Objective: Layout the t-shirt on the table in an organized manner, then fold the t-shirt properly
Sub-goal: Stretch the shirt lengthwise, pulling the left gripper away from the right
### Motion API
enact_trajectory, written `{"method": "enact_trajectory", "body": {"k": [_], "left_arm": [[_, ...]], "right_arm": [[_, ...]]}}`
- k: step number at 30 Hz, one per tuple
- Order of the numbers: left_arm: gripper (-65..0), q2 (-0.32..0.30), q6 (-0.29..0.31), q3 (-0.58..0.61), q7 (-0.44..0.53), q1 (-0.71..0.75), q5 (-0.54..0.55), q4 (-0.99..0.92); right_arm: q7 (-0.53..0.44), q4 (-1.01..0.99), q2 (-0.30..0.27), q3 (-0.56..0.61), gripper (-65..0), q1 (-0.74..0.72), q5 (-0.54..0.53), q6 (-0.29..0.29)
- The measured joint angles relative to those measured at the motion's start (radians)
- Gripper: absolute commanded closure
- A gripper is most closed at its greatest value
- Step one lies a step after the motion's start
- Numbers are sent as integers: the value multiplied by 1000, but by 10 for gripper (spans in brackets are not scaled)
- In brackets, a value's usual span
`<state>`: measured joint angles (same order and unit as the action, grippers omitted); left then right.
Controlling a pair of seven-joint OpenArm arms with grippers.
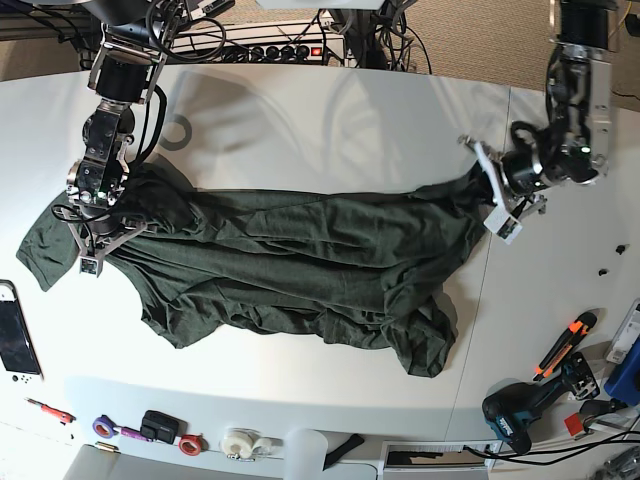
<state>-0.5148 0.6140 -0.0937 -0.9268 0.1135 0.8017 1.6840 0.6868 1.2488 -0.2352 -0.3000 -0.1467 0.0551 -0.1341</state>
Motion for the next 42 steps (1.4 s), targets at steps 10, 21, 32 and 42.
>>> {"method": "enact_trajectory", "body": {"k": [10,21,32,42], "left_arm": [[0,-138,29,0,-98,0,48,0],[0,-179,-95,0,-67,3,-58,0],[0,-178,-101,0,-5,2,-57,0],[-50,-179,-101,0,19,-5,-60,0]], "right_arm": [[-1,0,0,0,0,0,51,24],[45,-13,-71,0,0,16,79,85],[53,-13,-77,-7,-314,-10,104,39],[85,146,-131,-1,-314,-54,79,102]]}}
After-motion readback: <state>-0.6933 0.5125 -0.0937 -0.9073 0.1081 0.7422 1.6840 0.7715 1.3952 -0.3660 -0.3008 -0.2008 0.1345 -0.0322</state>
